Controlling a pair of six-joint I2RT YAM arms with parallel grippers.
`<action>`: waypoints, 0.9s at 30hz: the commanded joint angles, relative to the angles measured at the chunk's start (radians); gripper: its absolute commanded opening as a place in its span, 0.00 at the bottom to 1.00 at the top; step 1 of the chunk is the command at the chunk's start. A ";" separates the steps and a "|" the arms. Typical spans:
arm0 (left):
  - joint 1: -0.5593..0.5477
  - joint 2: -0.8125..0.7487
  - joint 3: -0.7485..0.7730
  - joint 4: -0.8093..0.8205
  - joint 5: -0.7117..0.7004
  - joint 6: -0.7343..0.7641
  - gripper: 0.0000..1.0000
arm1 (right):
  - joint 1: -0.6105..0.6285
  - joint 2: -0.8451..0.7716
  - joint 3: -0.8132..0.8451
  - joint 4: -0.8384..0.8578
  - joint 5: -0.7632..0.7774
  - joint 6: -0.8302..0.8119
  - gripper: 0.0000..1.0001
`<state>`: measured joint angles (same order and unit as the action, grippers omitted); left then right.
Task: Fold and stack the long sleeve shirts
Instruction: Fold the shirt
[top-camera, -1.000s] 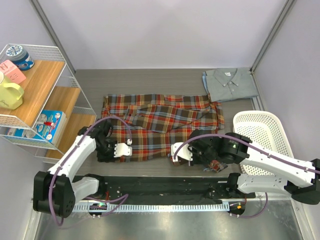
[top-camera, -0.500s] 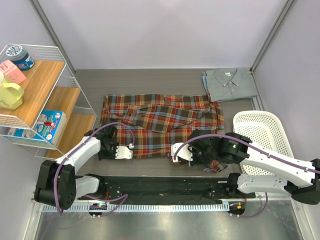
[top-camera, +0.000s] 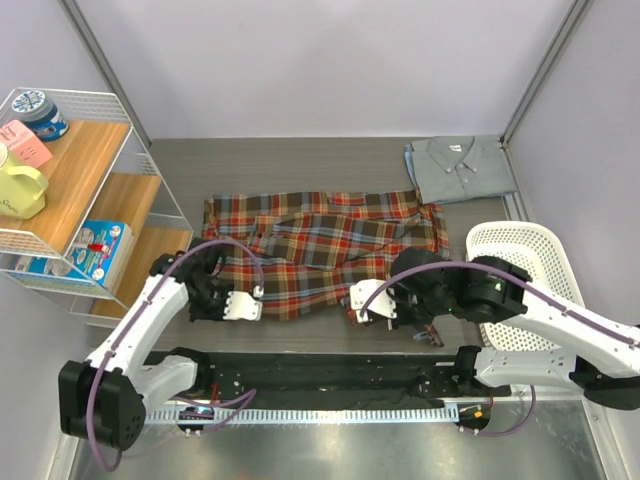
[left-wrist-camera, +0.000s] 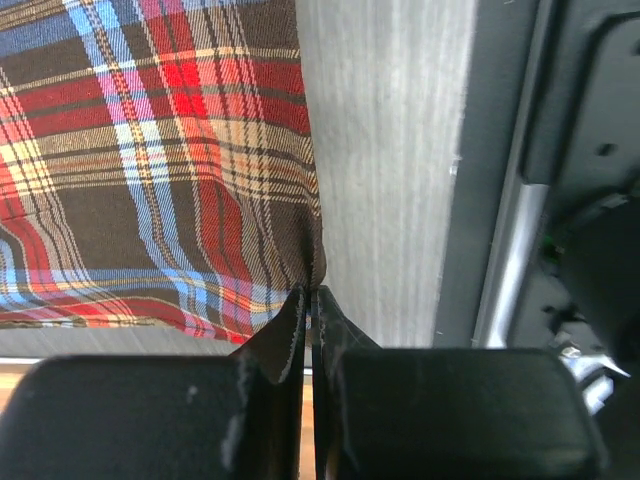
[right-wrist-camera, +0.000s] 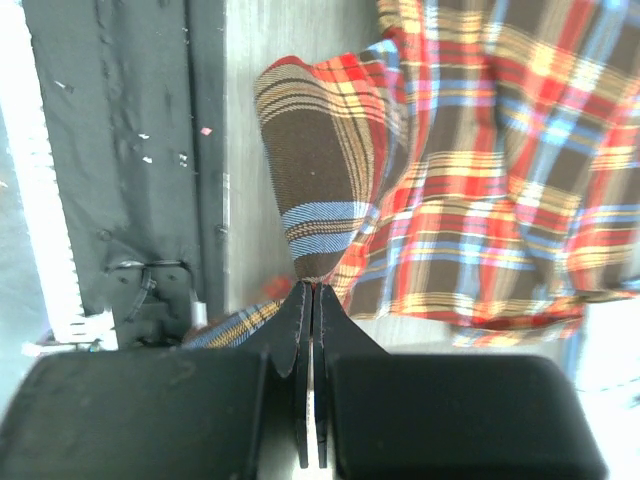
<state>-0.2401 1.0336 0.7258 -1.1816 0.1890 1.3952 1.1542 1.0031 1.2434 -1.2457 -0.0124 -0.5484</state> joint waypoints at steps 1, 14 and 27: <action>0.030 0.060 0.105 -0.084 0.061 -0.034 0.00 | -0.005 0.000 0.077 -0.041 0.096 -0.117 0.01; 0.078 0.434 0.501 0.016 0.053 -0.182 0.00 | -0.555 0.233 0.224 0.049 -0.102 -0.724 0.01; 0.079 0.602 0.652 0.118 -0.072 -0.269 0.00 | -0.797 0.658 0.507 0.098 -0.271 -1.008 0.01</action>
<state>-0.1677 1.6024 1.3224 -1.1114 0.1707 1.1584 0.3737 1.6142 1.6726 -1.1732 -0.2123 -1.4357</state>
